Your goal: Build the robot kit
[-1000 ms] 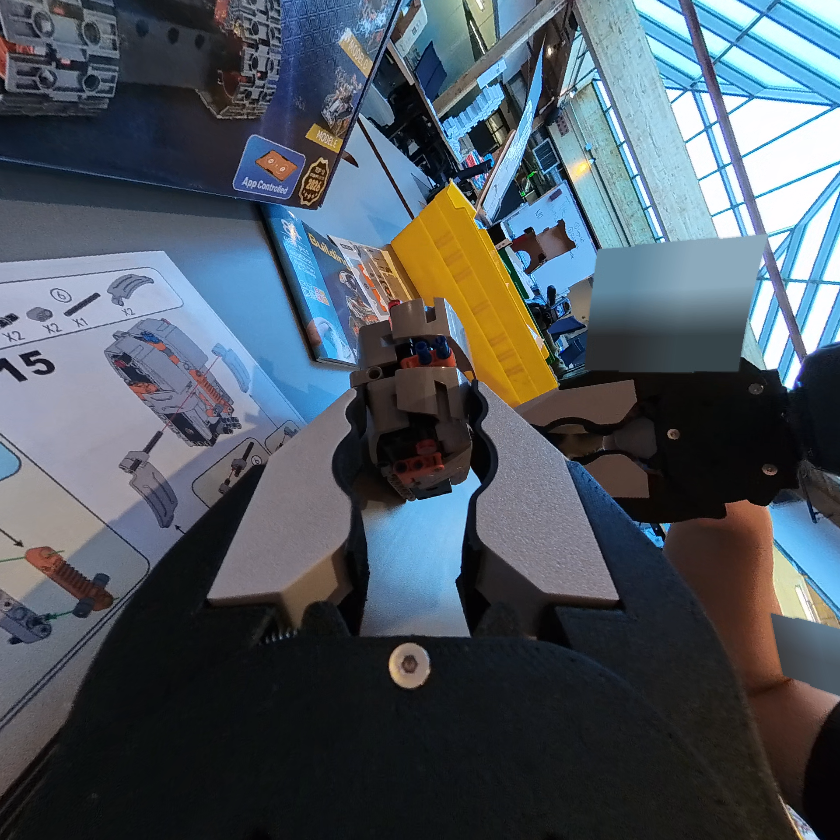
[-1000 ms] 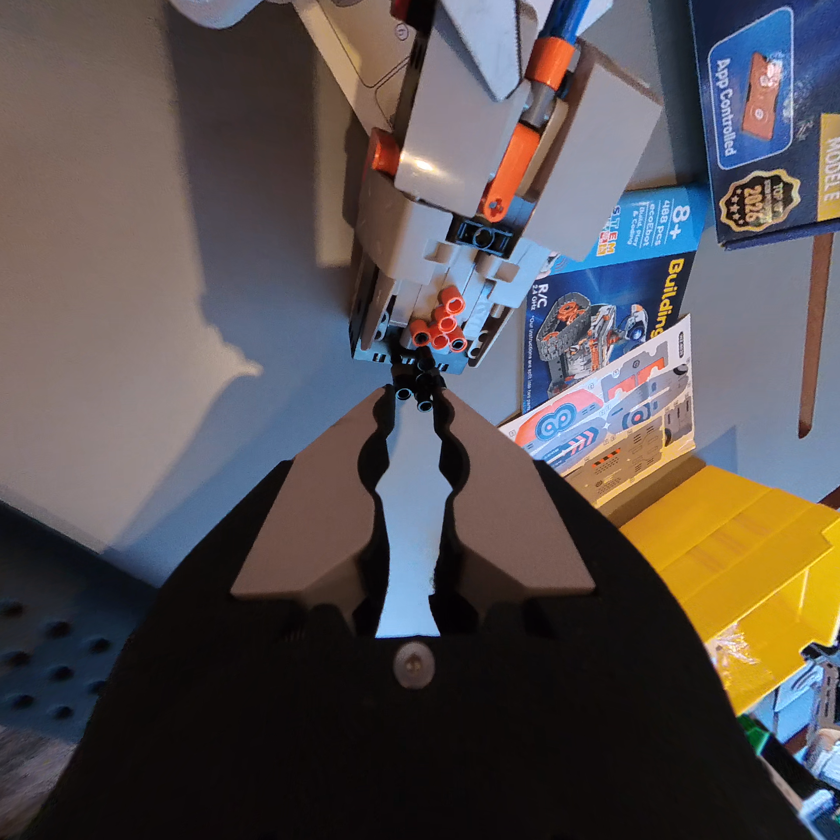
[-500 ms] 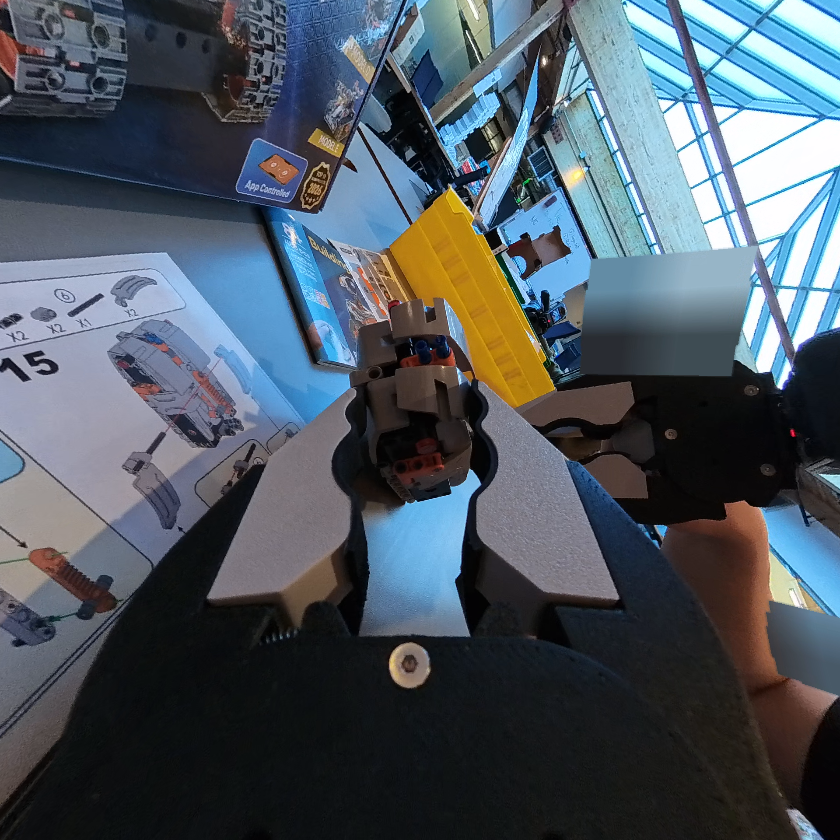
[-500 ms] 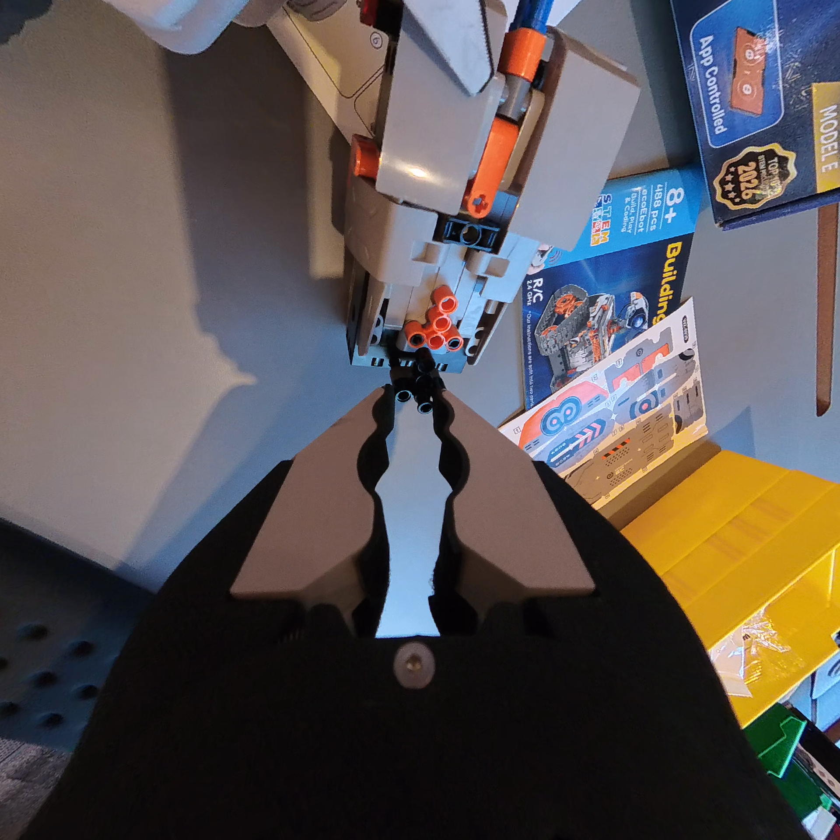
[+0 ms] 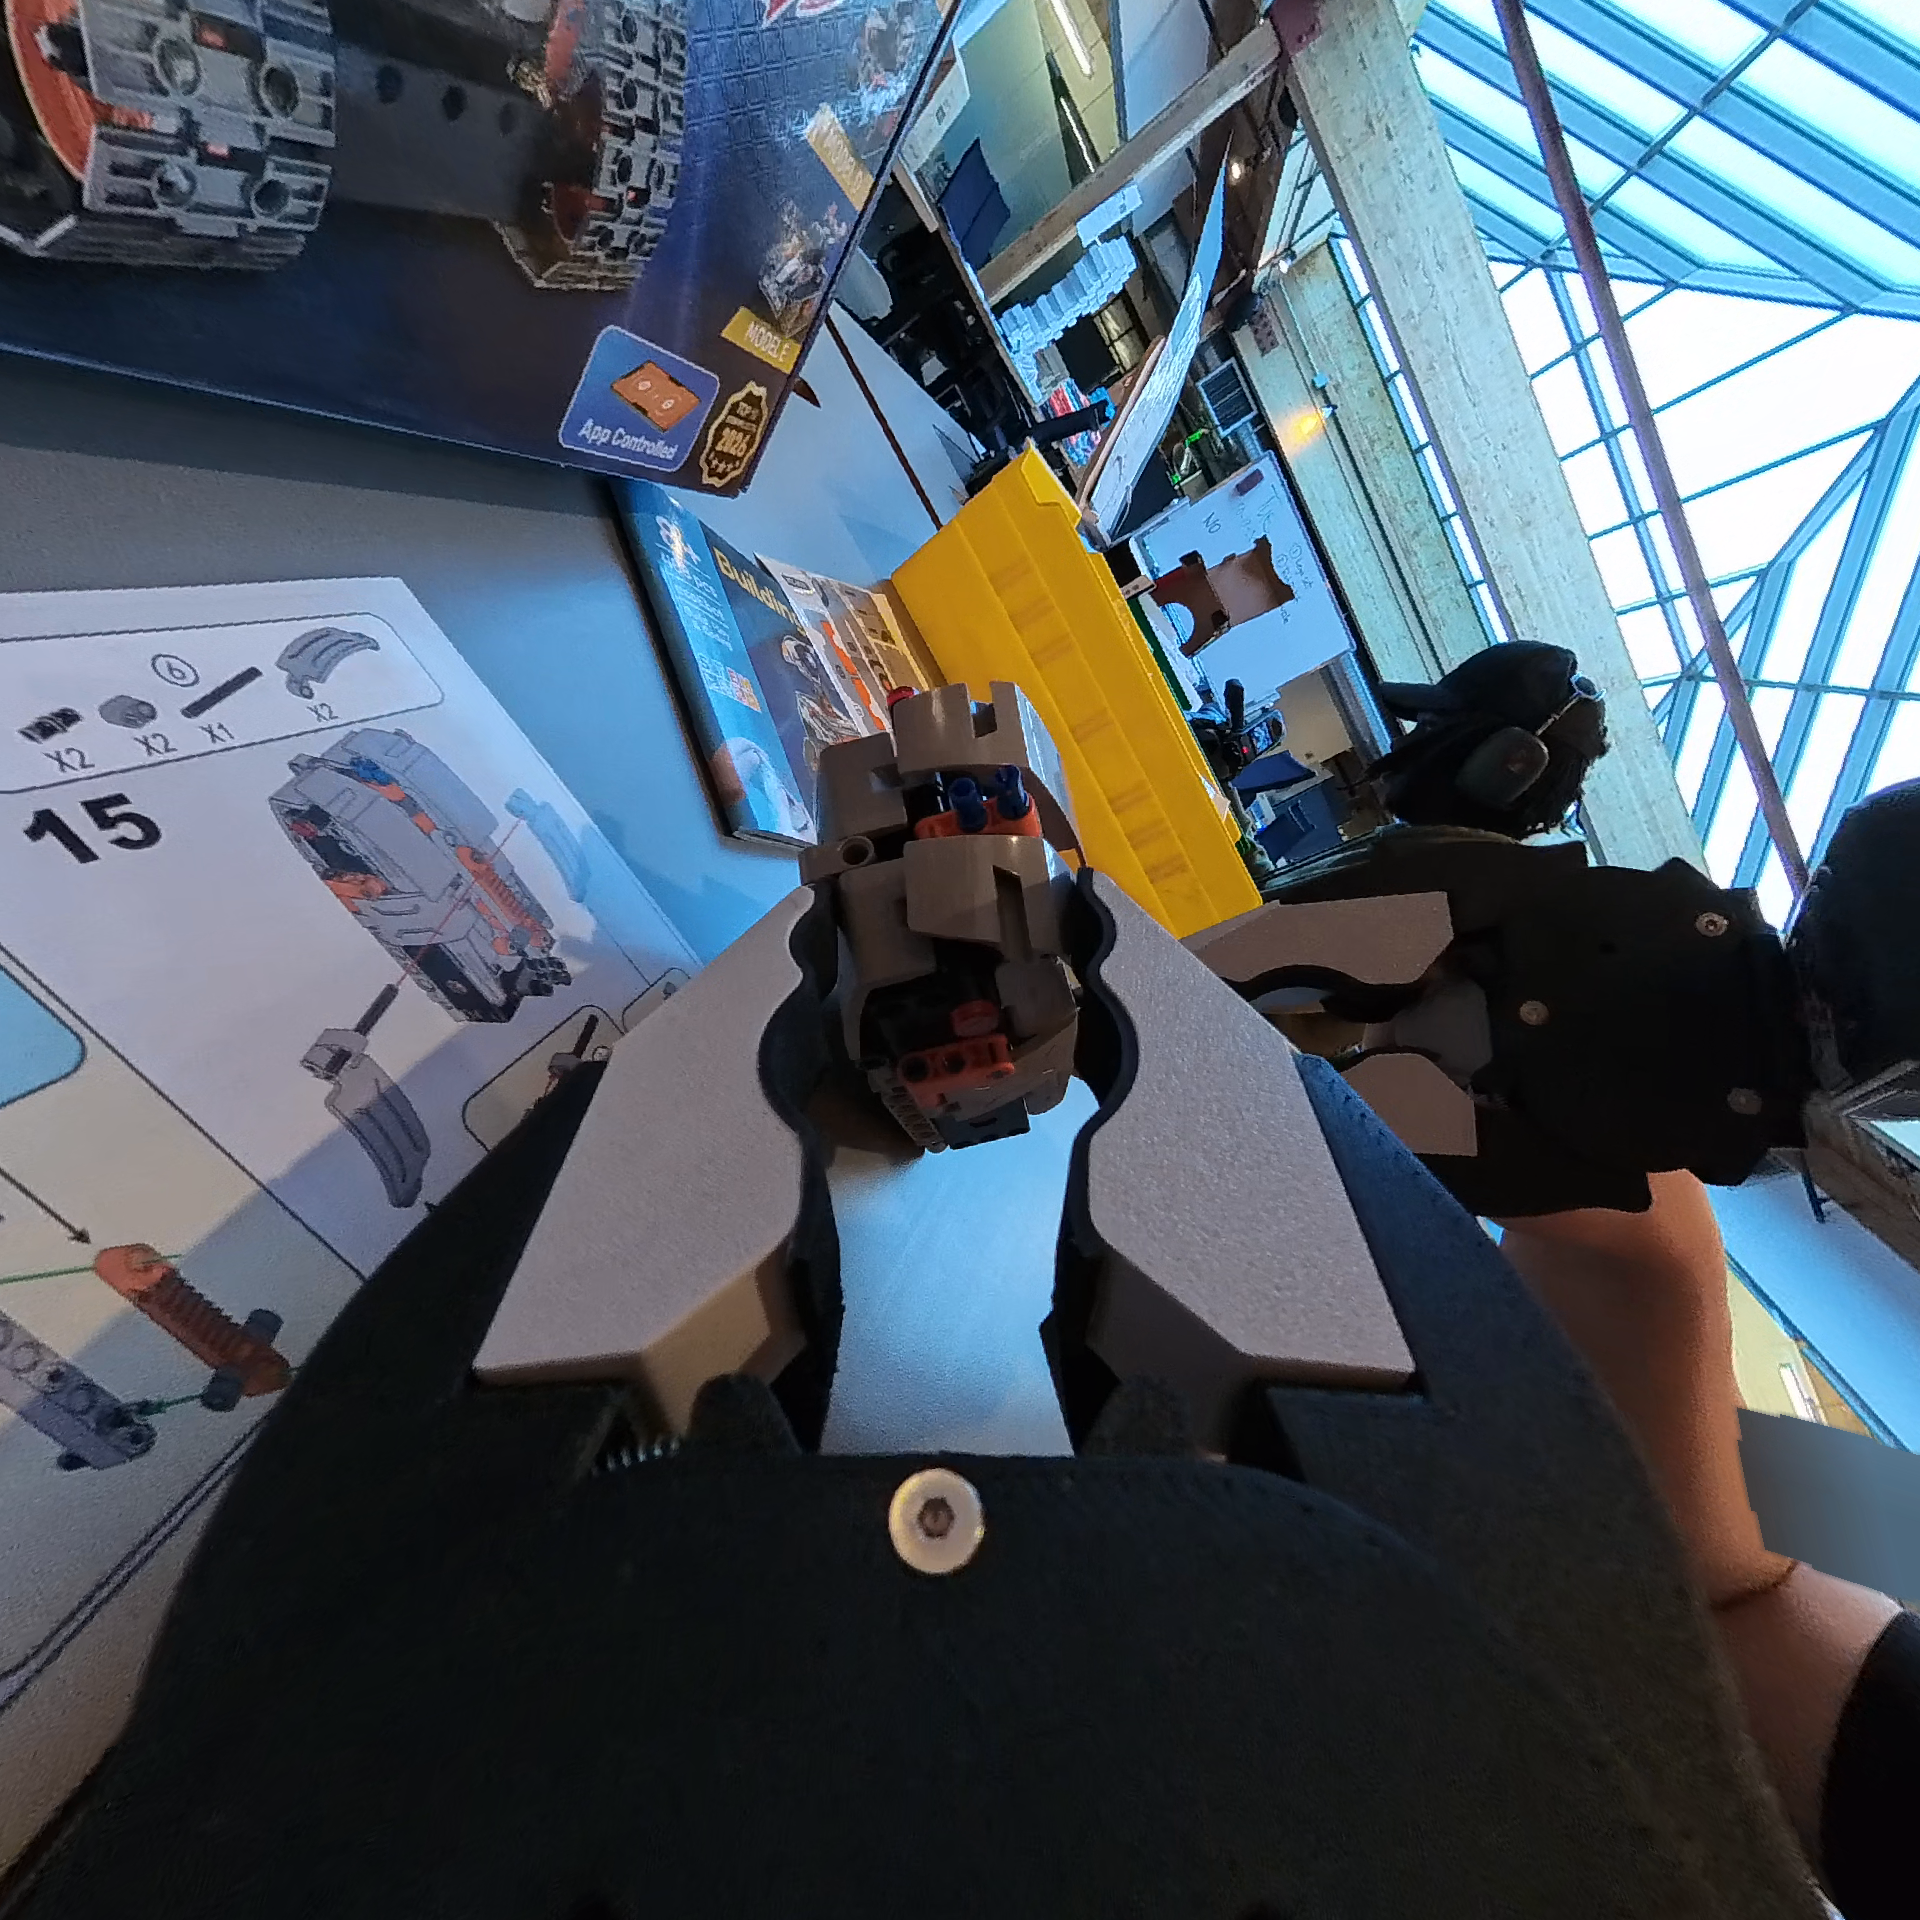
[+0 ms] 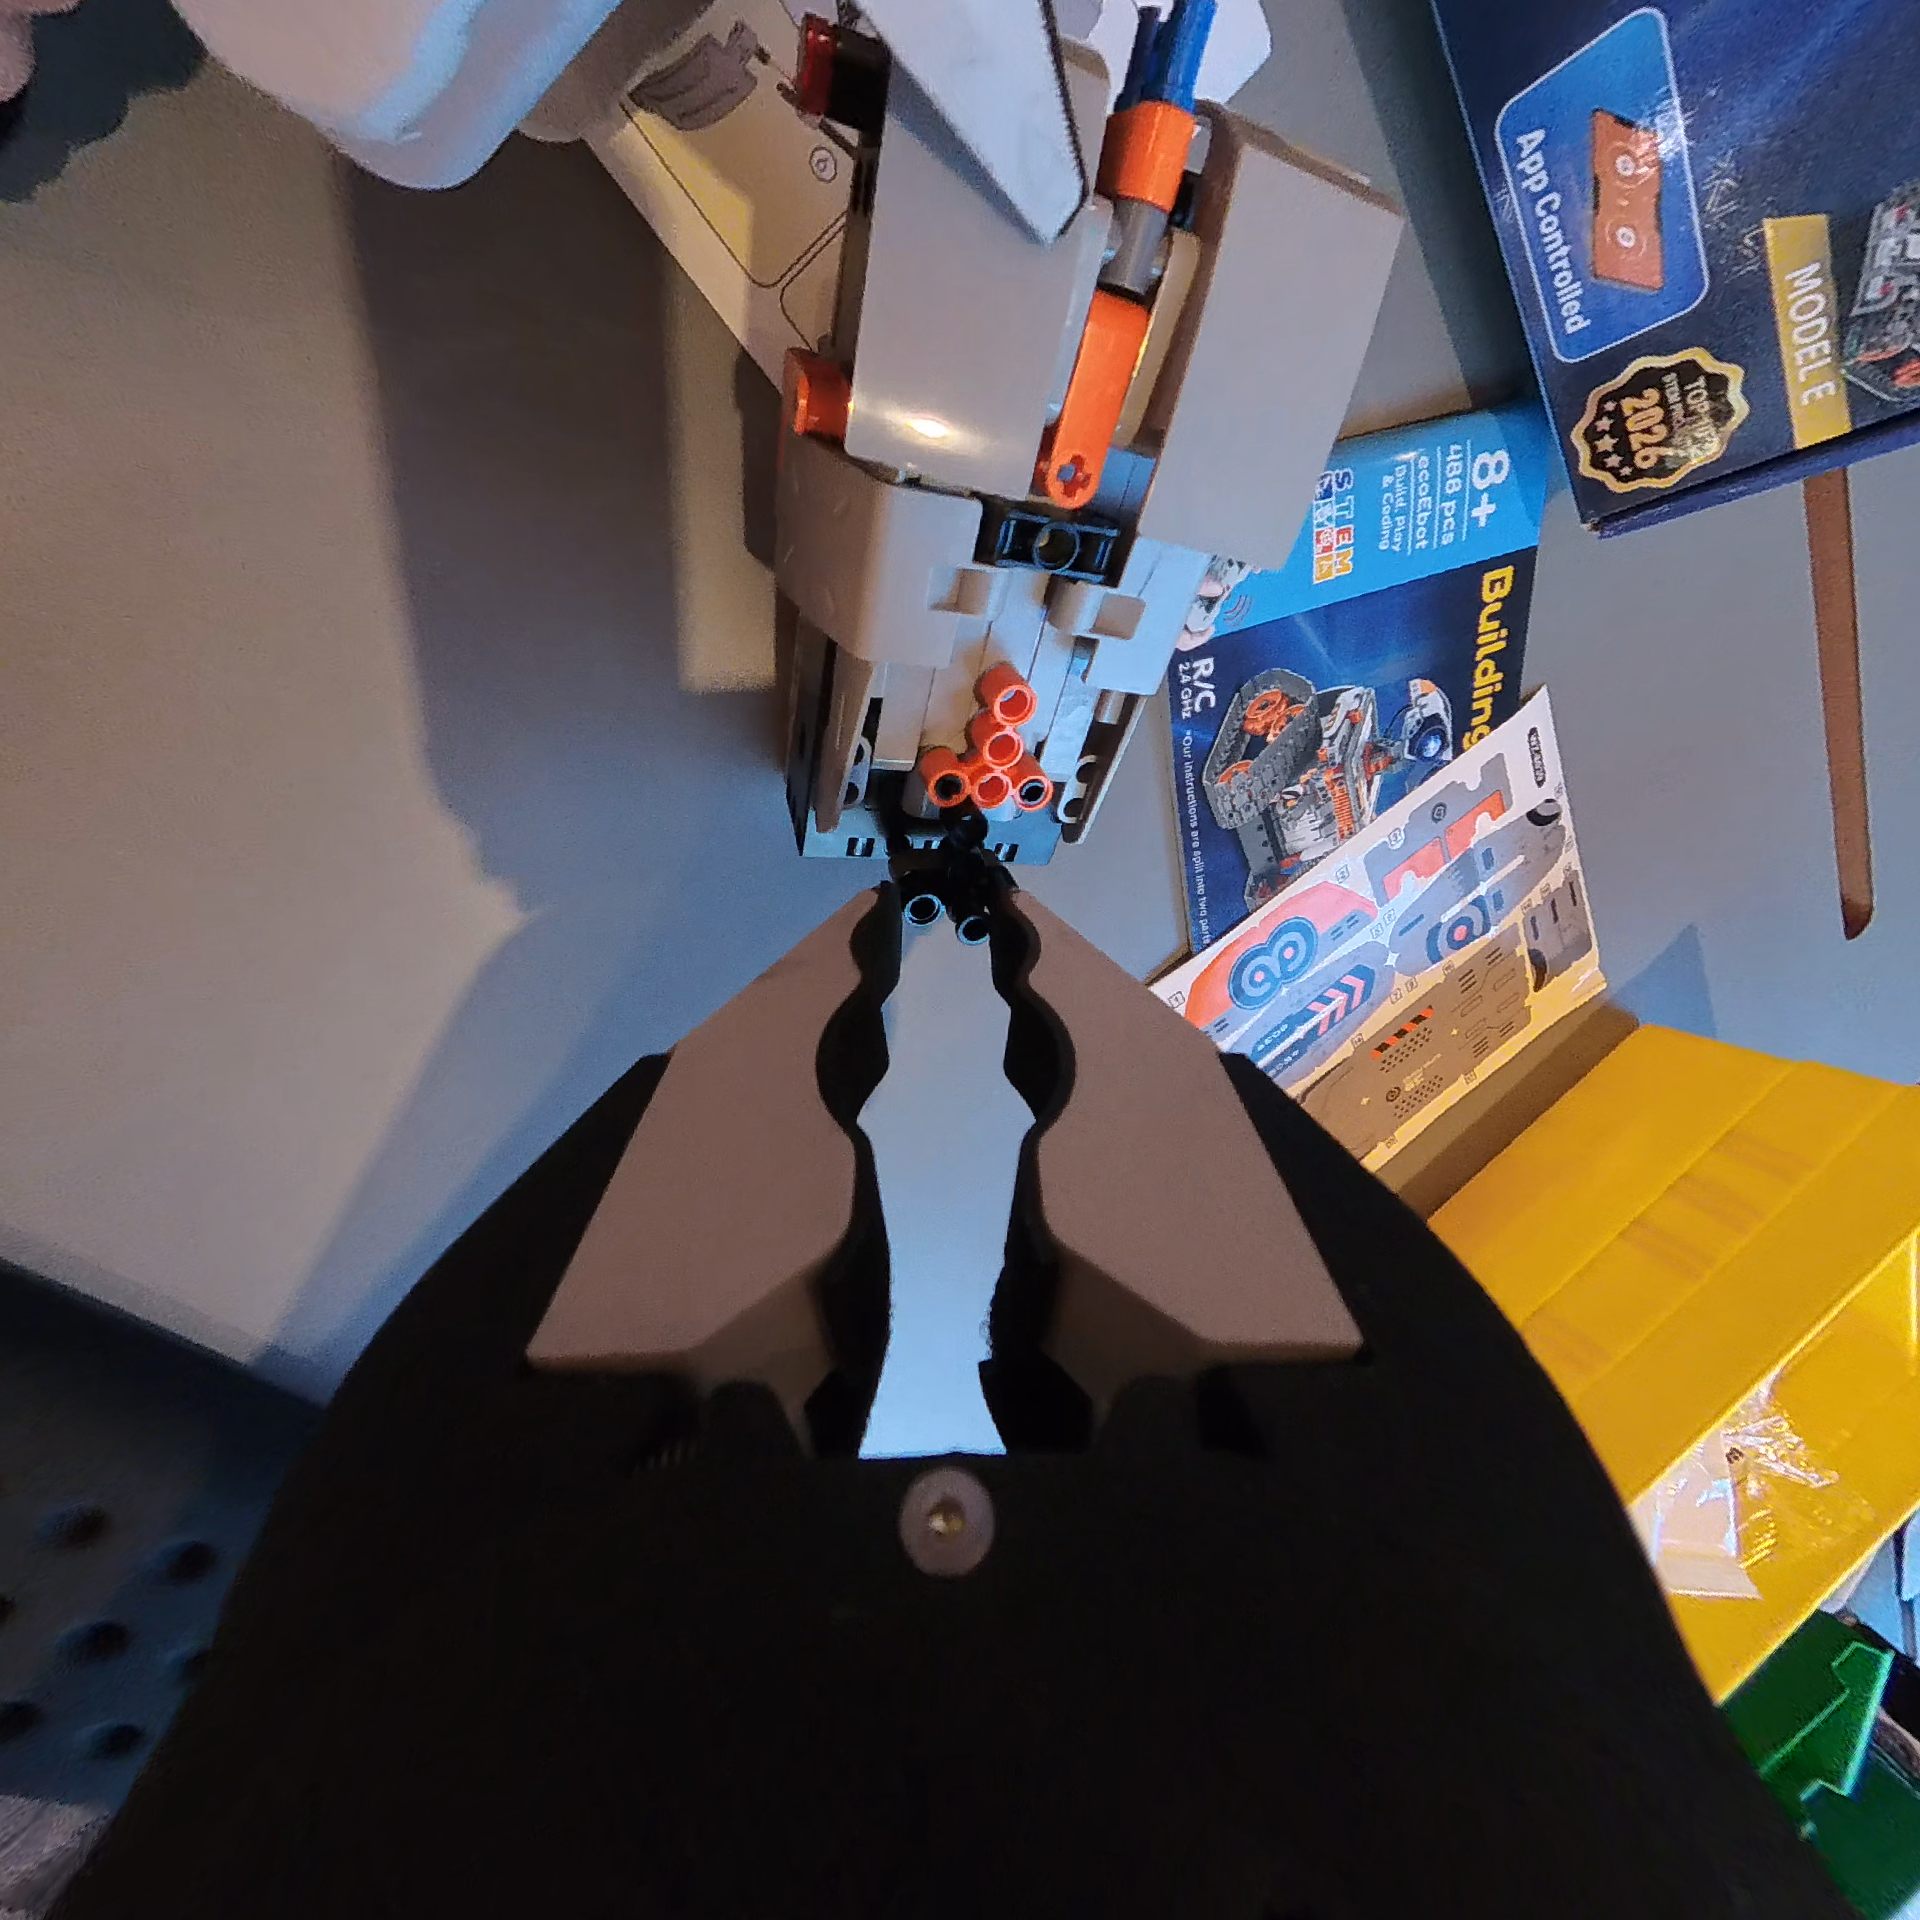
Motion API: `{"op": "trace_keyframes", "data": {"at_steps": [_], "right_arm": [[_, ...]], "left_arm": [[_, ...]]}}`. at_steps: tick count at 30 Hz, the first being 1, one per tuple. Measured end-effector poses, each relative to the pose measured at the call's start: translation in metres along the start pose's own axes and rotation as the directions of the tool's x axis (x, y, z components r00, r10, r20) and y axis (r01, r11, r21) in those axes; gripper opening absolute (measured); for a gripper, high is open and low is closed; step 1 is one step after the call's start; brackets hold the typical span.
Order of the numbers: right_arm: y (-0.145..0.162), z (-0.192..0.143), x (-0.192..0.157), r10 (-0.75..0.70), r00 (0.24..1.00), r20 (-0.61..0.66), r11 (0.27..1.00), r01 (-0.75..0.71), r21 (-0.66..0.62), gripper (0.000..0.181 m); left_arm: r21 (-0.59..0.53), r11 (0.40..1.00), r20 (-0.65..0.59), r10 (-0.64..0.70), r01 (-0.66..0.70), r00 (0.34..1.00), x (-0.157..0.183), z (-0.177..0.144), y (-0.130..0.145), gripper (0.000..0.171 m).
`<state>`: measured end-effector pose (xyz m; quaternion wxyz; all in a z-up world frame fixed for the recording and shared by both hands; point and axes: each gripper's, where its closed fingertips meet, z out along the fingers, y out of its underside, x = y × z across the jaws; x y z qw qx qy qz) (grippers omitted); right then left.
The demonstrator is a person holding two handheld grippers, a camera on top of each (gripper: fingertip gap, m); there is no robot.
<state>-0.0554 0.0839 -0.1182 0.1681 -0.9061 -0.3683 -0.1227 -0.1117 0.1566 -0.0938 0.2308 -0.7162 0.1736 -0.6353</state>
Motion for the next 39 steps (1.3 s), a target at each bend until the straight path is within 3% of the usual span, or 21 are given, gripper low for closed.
{"op": "trace_keyframes", "data": {"at_steps": [9,19,32,36,39], "right_arm": [[0.0001,0.0011,0.0023,0.141,0.989,0.034,0.99,-0.142,0.019,0.014],[-0.0001,0.0025,0.0058,0.185,0.981,0.066,0.982,-0.188,0.037,0.014],[-0.0008,0.0026,0.0059,0.09,0.993,0.079,0.996,-0.087,-0.031,0.014],[-0.0015,0.0026,0.0067,0.111,0.988,0.103,0.994,-0.11,-0.016,0.014],[-0.0015,0.0026,0.0065,0.031,0.995,0.095,0.999,-0.033,0.018,0.014]], "left_arm": [[0.007,1.0,0.006,0.001,-0.001,1.0,-0.0006,-0.0009,-0.0008,0.042],[0.012,1.0,0.005,0.003,-0.003,1.0,-0.0009,-0.0015,-0.0016,0.042],[0.017,1.0,-0.004,-0.019,0.019,1.0,-0.0024,-0.0021,-0.0019,0.042],[0.02,0.999,-0.007,-0.029,0.03,1.0,-0.0035,-0.0024,-0.0021,0.042],[0.019,1.0,-0.007,-0.024,0.024,1.0,-0.003,-0.0022,-0.0021,0.042]]}}
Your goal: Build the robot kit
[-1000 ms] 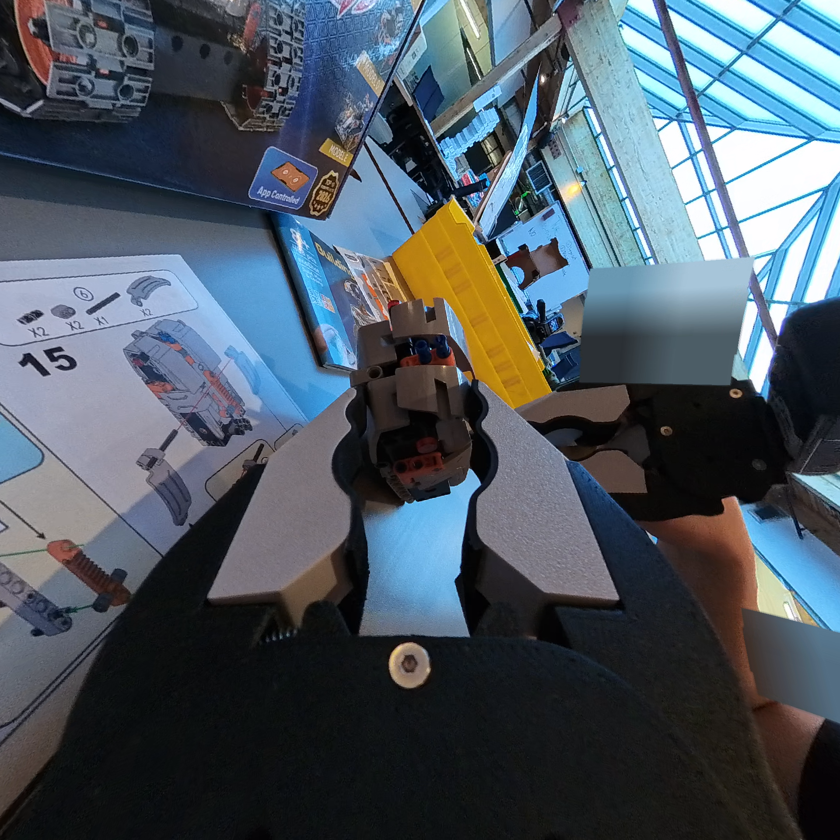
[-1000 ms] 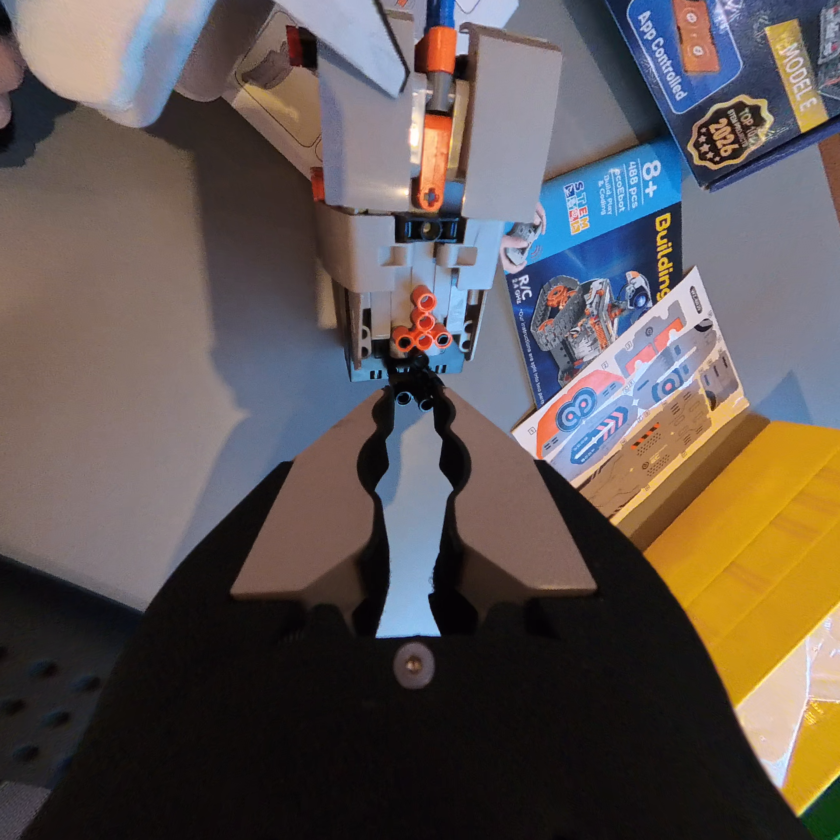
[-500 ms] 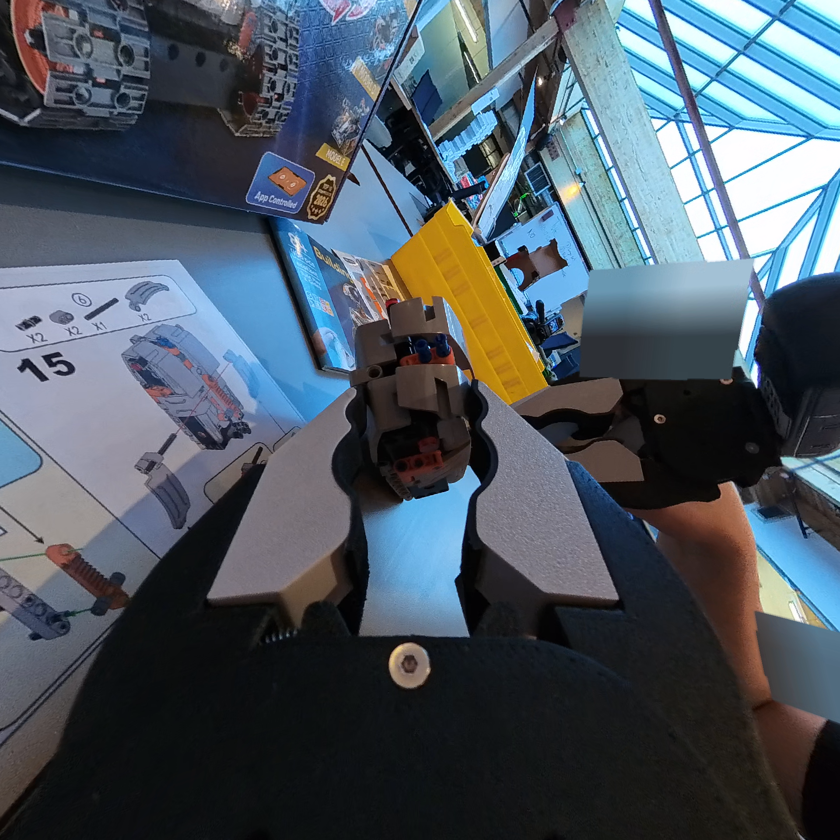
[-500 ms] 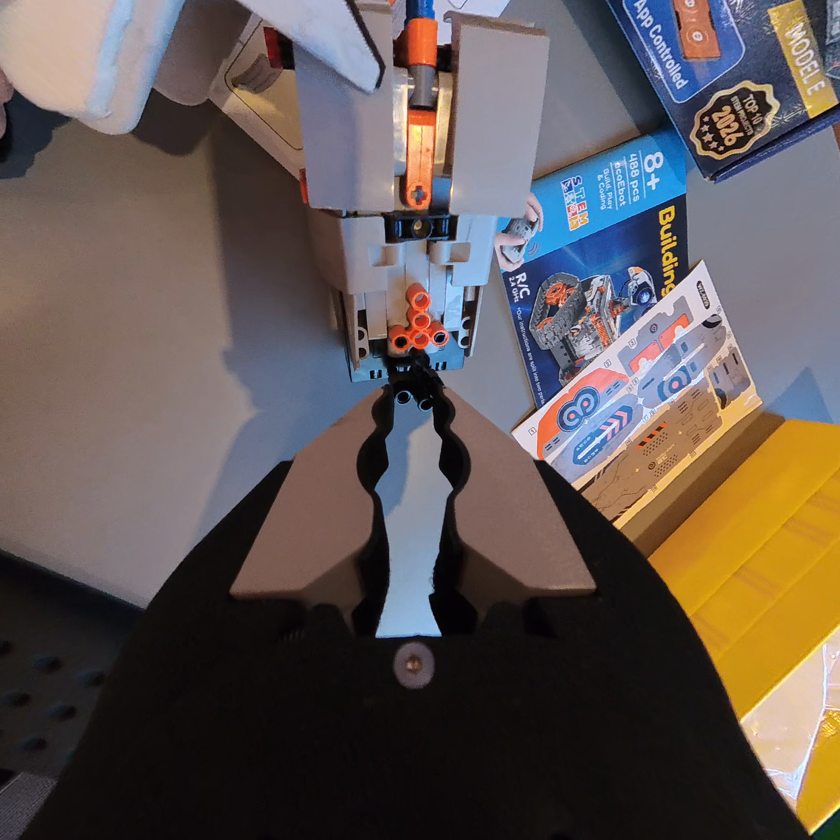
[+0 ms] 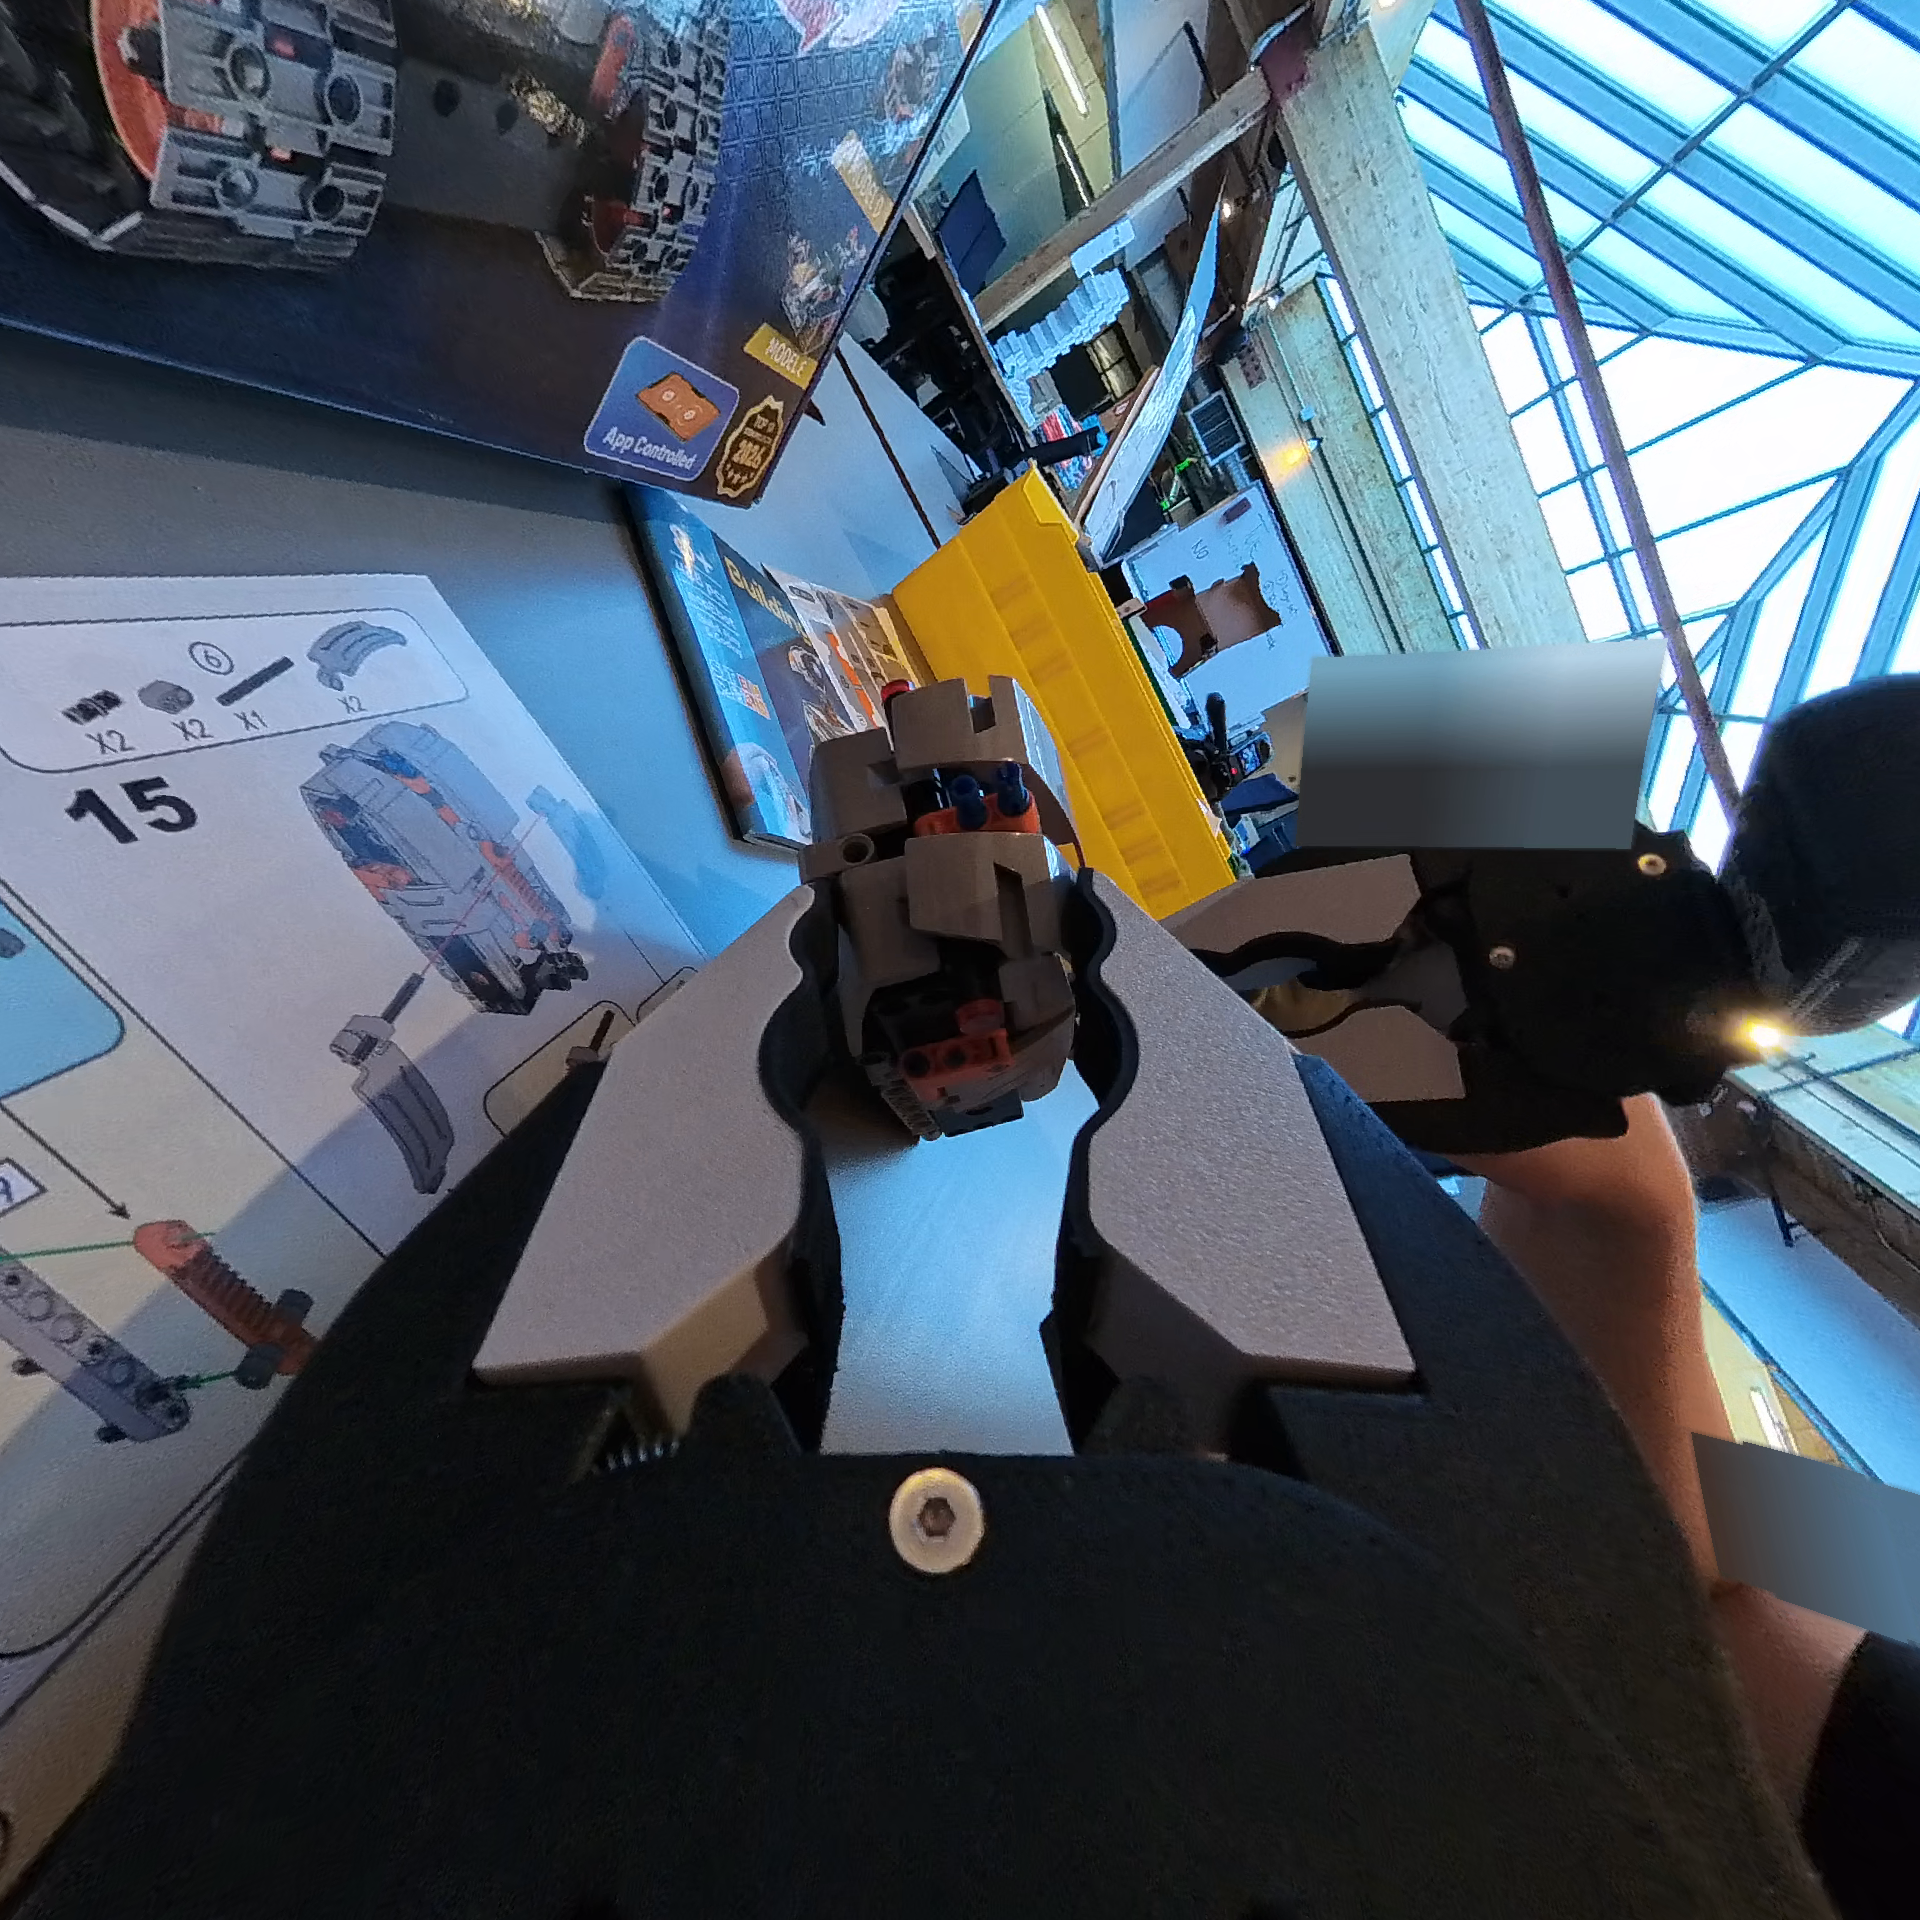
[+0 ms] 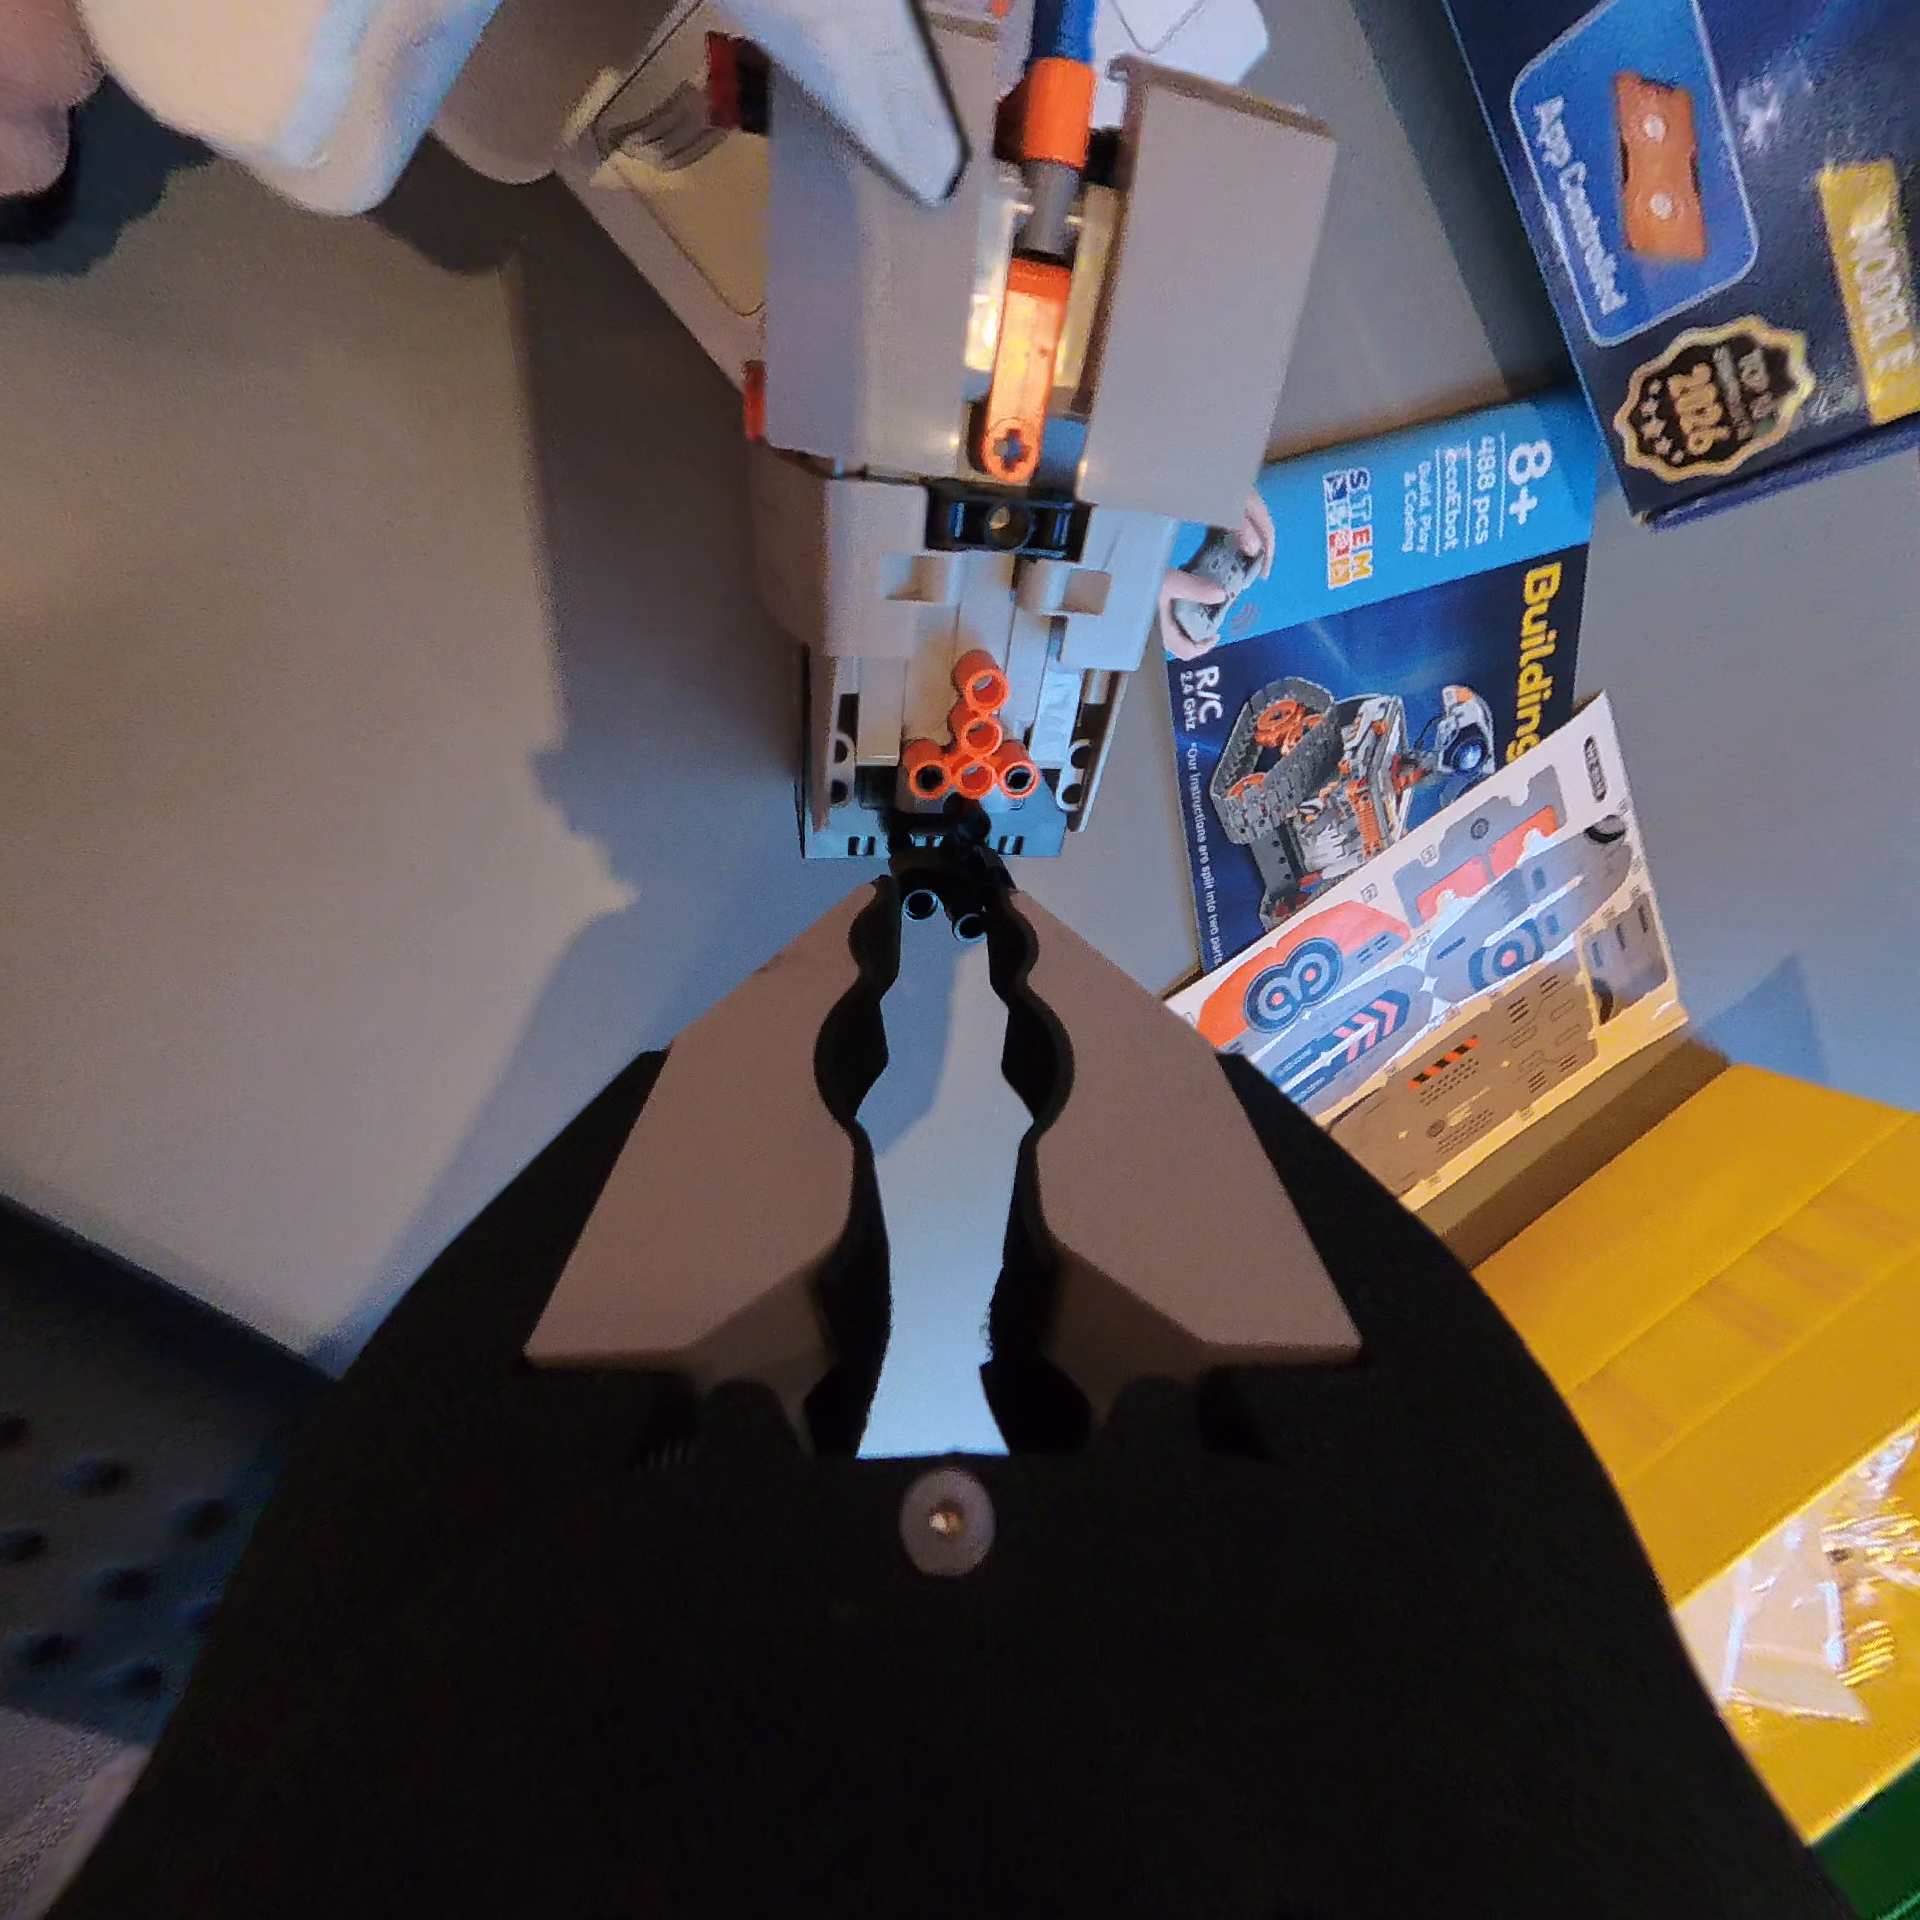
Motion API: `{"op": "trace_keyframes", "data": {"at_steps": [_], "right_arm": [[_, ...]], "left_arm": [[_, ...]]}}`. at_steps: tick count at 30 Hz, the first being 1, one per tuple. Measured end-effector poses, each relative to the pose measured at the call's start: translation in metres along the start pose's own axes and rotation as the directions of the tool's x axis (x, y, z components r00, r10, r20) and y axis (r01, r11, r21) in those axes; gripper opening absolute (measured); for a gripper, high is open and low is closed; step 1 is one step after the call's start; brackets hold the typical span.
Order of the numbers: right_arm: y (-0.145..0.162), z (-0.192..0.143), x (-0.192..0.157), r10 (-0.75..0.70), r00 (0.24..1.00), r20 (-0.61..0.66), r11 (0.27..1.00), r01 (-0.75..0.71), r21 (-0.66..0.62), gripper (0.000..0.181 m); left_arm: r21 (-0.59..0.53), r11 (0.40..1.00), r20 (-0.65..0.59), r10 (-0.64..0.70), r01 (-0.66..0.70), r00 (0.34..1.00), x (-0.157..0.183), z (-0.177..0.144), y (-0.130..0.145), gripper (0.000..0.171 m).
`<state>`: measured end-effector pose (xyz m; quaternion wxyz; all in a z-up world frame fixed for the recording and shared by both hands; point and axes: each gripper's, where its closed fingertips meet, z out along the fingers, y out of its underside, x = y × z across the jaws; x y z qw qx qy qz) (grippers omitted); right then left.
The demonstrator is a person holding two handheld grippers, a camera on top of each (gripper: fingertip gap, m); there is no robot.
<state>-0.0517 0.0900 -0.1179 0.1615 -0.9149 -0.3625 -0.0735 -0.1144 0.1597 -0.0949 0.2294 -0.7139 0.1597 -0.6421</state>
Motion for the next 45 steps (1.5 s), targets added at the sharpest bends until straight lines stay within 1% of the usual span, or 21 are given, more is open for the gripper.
{"op": "trace_keyframes", "data": {"at_steps": [8,13,16,22,28,31,37,39,45], "right_arm": [[-0.0005,0.0,-0.0004,-0.152,0.988,-0.018,0.988,0.152,0.003,0.014],[-0.0009,-0.0004,-0.0005,-0.213,0.976,-0.032,0.975,0.215,0.049,0.015],[0.0,-0.0007,0.0001,-0.183,0.983,-0.009,0.978,0.182,0.097,0.015],[0.0037,-0.0006,0.0051,-0.157,0.988,0.004,0.984,0.156,0.082,0.015],[0.0047,-0.0002,0.0053,-0.228,0.974,-0.008,0.973,0.228,0.042,0.015],[0.0049,-0.0001,0.0053,-0.249,0.969,0.005,0.967,0.248,0.051,0.015],[0.0054,0.0,0.0055,-0.214,0.977,-0.01,0.975,0.214,0.065,0.015],[0.006,0.0,0.0055,-0.176,0.984,-0.014,0.981,0.177,0.076,0.015],[0.0069,0.0002,0.0058,-0.127,0.991,-0.041,0.989,0.13,0.074,0.015]], "left_arm": [[-0.004,1.0,-0.002,0.001,-0.001,1.0,0.0,0.0001,0.0001,0.042],[-0.008,1.0,-0.004,0.0,0.0,1.0,0.0002,0.0,0.0004,0.042],[-0.015,1.0,-0.005,-0.009,0.009,1.0,-0.0007,-0.0001,0.0012,0.042],[-0.039,0.999,-0.008,-0.007,0.007,1.0,0.0002,0.0024,0.0046,0.042],[-0.045,0.999,-0.005,0.01,-0.011,1.0,0.0018,0.0024,0.0049,0.042],[-0.048,0.999,-0.006,0.014,-0.014,1.0,0.0021,0.0023,0.005,0.041],[-0.043,0.999,-0.006,0.021,-0.021,1.0,0.0036,0.0027,0.0049,0.042],[-0.04,0.999,-0.007,0.028,-0.028,1.0,0.0046,0.003,0.0048,0.042],[-0.037,0.999,-0.011,0.03,-0.03,0.999,0.0051,0.0034,0.0044,0.042]]}}
